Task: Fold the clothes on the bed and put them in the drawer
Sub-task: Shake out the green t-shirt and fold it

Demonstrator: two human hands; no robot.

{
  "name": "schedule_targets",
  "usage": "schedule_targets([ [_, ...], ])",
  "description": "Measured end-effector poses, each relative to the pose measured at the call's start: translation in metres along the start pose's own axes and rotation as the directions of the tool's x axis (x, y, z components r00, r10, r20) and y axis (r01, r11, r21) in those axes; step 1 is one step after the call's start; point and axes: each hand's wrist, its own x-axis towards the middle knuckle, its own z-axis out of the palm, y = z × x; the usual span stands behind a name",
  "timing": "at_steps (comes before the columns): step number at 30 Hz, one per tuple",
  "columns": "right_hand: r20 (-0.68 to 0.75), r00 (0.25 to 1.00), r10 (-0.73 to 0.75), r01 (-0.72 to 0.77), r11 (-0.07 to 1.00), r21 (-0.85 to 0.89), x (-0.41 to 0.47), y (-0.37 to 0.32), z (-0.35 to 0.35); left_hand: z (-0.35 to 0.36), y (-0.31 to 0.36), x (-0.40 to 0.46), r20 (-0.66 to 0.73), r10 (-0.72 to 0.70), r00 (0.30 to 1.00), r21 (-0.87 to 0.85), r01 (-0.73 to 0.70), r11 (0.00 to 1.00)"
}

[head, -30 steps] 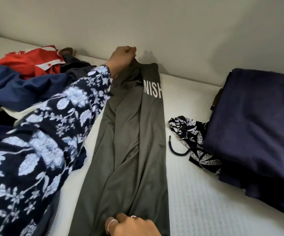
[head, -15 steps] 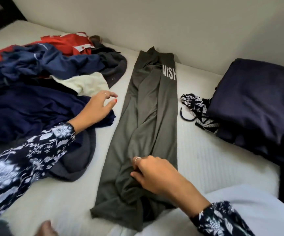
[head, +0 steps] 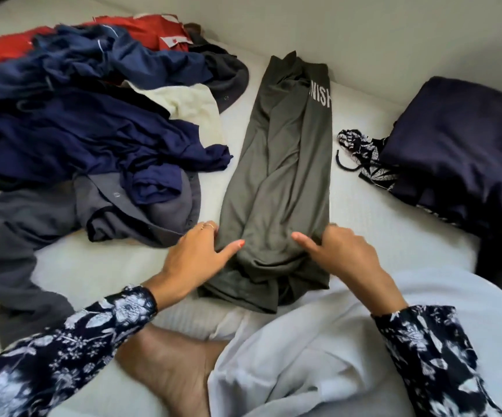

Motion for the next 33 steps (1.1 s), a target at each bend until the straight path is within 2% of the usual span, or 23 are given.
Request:
schedule_targets([
  [3,0.064,0.992,-0.111,0.109,0.993,0.035,-0.008,-0.009,0.021,0.015,0.005,-0.012,-0.042,0.101,0.994,-0.145,-0.106,0.984],
  [5,0.060,0.985,-0.159,0.154,0.985,0.081,-0.012,-0.012,0.027,0.016,0.010,-0.018,-0.010,0.071,0.997,-0.341,-0.070,0.937],
  [8,0.012,0.985,-0.171,0.159,0.934,0.319,-0.016,-0.010,0.029,0.011,0.013,-0.025,0.111,-0.062,0.992,-0.646,0.120,0.753],
  [9,0.007,0.988,-0.156,0.137,0.887,0.442,-0.019,-0.011,0.027,0.007,0.014,-0.027,0.153,-0.088,0.984,-0.716,0.171,0.677],
  [11,0.073,0.991,-0.115,0.029,0.705,0.709,-0.026,-0.014,0.022,0.000,0.017,-0.032,0.240,-0.111,0.964,-0.795,0.261,0.548],
  [13,0.151,0.983,-0.101,-0.075,0.535,0.841,-0.034,-0.014,0.019,-0.009,0.022,-0.038,0.312,-0.089,0.946,-0.821,0.315,0.476],
  [14,0.161,0.982,-0.102,-0.086,0.517,0.852,-0.039,-0.013,0.018,-0.015,0.024,-0.043,0.336,-0.063,0.940,-0.832,0.327,0.448],
  [17,0.176,0.974,-0.141,-0.087,0.485,0.870,-0.059,-0.006,0.007,-0.037,0.026,-0.054,0.411,0.043,0.910,-0.839,0.360,0.408],
  [20,0.224,0.957,-0.186,-0.129,0.421,0.898,-0.083,0.003,-0.009,-0.050,0.024,-0.069,0.453,0.124,0.883,-0.831,0.367,0.417],
  [24,0.289,0.920,-0.264,-0.153,0.437,0.886,-0.108,0.005,-0.022,-0.056,0.024,-0.093,0.437,0.178,0.881,-0.849,0.340,0.404],
  [27,0.266,0.917,-0.298,-0.116,0.440,0.890,-0.110,0.005,-0.034,-0.069,0.029,-0.093,0.513,0.210,0.832,-0.833,0.424,0.356],
  [30,0.228,0.913,-0.338,-0.104,0.348,0.932,-0.096,0.003,-0.049,-0.085,0.039,-0.068,0.532,0.195,0.824,-0.839,0.481,0.256],
  [33,0.220,0.928,-0.301,-0.186,0.137,0.973,-0.046,-0.003,-0.077,-0.107,0.057,-0.010,0.469,0.124,0.875,-0.882,0.455,0.123],
])
